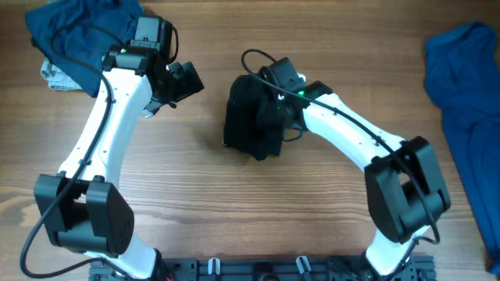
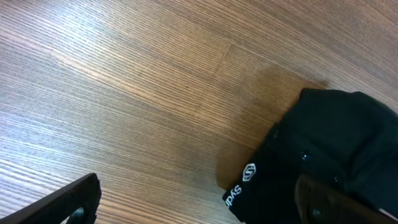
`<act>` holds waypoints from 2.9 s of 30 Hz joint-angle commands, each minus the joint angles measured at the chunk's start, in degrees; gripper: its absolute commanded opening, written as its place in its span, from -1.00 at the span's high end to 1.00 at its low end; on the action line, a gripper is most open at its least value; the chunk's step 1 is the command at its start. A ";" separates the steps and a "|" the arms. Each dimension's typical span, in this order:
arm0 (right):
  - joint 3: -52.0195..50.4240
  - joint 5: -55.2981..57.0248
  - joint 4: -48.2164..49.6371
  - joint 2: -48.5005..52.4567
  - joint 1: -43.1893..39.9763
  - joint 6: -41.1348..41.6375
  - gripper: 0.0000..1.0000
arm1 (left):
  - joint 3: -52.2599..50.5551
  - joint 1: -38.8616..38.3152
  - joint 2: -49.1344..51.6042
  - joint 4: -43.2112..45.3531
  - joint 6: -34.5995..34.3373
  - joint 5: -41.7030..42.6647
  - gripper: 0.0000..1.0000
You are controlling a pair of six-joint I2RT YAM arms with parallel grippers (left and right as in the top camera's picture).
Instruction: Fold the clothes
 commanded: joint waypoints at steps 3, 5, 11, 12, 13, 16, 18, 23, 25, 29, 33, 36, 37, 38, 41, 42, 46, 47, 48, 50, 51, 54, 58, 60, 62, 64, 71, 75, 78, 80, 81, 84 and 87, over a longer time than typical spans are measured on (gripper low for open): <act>3.48 11.41 -6.10 1.27 0.33 0.15 -0.55 | -0.07 0.04 0.44 -0.24 -1.01 0.50 -1.00; 5.22 14.27 -8.70 1.29 0.15 -1.20 -0.54 | -0.07 0.04 0.44 -0.26 -1.01 0.48 -1.00; 10.32 18.14 -13.77 1.29 -0.13 -2.82 -0.57 | -0.07 0.04 0.44 -0.55 -1.01 0.50 -1.00; 10.34 18.12 -14.36 1.29 -0.44 -2.82 -0.57 | -0.07 0.04 0.44 -0.72 -0.98 0.50 -1.00; 10.34 18.14 -14.82 1.29 -0.70 -2.80 -0.57 | -0.07 0.04 0.44 -0.92 -0.98 0.48 -0.99; 10.32 18.73 -16.13 1.42 -1.86 -2.80 -0.57 | -0.07 0.04 0.44 -1.38 -1.01 0.48 -0.99; 10.32 19.67 -17.42 1.44 -3.08 -2.82 -0.58 | -0.07 0.04 0.44 -1.36 -1.01 0.50 -1.00; 10.38 17.27 -18.16 1.16 -4.57 -2.80 -0.64 | -0.07 0.04 0.44 -1.38 -0.98 0.50 -1.00; 10.78 18.10 -18.84 0.66 -4.57 -2.69 -0.66 | -0.07 0.04 0.44 -1.38 -1.01 0.50 -1.00; 10.91 15.02 -18.08 -1.18 -4.55 -2.93 -0.74 | -0.07 0.04 0.44 -1.33 -1.01 0.50 -0.99; 10.91 6.49 -14.99 -1.64 -4.55 -5.86 -0.76 | -0.07 0.04 0.44 -1.31 -1.01 0.50 -1.00; 10.95 5.40 -13.92 -1.97 -4.57 -5.86 -0.76 | -0.07 0.04 0.44 -1.33 -1.01 0.50 -1.00; 10.97 5.38 -13.81 -2.25 -4.57 -5.88 -0.77 | -0.07 0.04 0.44 -1.31 -0.98 0.50 -1.00; 11.19 4.90 -13.86 -2.78 -4.57 -6.03 -0.76 | -0.07 0.04 0.44 -1.31 -1.01 0.50 -0.99; 12.55 2.05 -13.84 -4.07 -4.57 -7.39 -0.75 | -0.07 0.04 0.55 -1.29 -0.98 0.52 -1.00; 13.29 0.44 -13.77 -4.83 -4.57 -7.76 -0.71 | -0.07 0.04 0.63 -1.31 -0.98 0.52 -1.00; 16.85 -10.60 -12.09 -7.98 -4.87 -12.76 0.17 | -0.09 0.04 0.96 -1.33 -0.98 0.50 -1.00; 17.62 -14.32 -11.04 -8.39 -5.03 -13.90 0.41 | -0.11 0.04 1.07 -1.31 -0.98 0.50 -1.00; 18.14 -18.49 -9.57 -8.63 -5.18 -14.78 0.63 | -0.11 0.04 1.20 -1.29 -1.01 0.50 -1.00; 18.36 -29.00 -5.40 -8.52 -5.25 -14.82 0.91 | -0.11 0.04 1.66 -1.27 -1.01 0.50 -1.00; 18.36 -33.29 -3.85 -8.00 -5.25 -14.82 0.91 | -0.11 0.04 2.03 -1.27 -1.01 0.48 -1.00; 18.23 -40.87 -2.78 -6.71 -4.90 -14.80 0.91 | -0.11 0.04 2.91 -1.29 -1.01 0.48 -1.00; 17.59 -52.15 -6.88 -3.54 -4.66 -17.86 0.91 | -0.11 0.04 3.02 -1.14 -1.01 0.48 -1.00; 17.59 -55.71 -9.97 -1.68 -4.66 -21.62 0.91 | -0.11 0.04 3.02 -1.07 -1.01 0.48 -1.00; 17.49 -55.63 -11.19 0.24 -4.55 -23.69 0.91 | -0.11 0.04 3.02 -1.07 -1.01 0.48 -1.00; 17.49 -55.49 -10.82 3.96 -4.55 -23.63 0.91 | -0.11 0.04 3.02 -1.11 -1.01 0.48 -1.00; 17.49 -51.30 -8.11 15.61 -6.14 -22.71 0.92 | -0.11 0.04 3.02 -2.58 -1.01 0.48 -0.99; 17.49 -36.54 -9.62 16.37 -8.28 -24.06 0.91 | -0.11 0.04 3.02 -2.58 -1.01 0.48 -1.00; 17.51 -36.50 -9.14 16.39 -9.70 -32.39 0.91 | -0.11 0.04 3.02 -2.32 -1.01 0.48 -1.00; 17.51 -36.52 -9.14 16.39 -9.99 -36.00 0.91 | -0.11 0.04 3.02 -2.05 -1.01 0.48 -1.00; 17.51 -36.57 -9.14 16.39 -9.97 -37.24 0.91 | -0.11 0.04 3.02 -1.99 -1.01 0.48 -0.99; 17.51 -44.89 -8.63 16.22 -9.86 -40.11 0.91 | -0.11 0.04 3.02 -2.05 -0.98 0.50 -1.00; 17.53 -57.94 -6.23 14.78 -10.73 -39.50 0.92 | -0.11 0.04 3.02 -1.97 -0.90 1.05 -1.00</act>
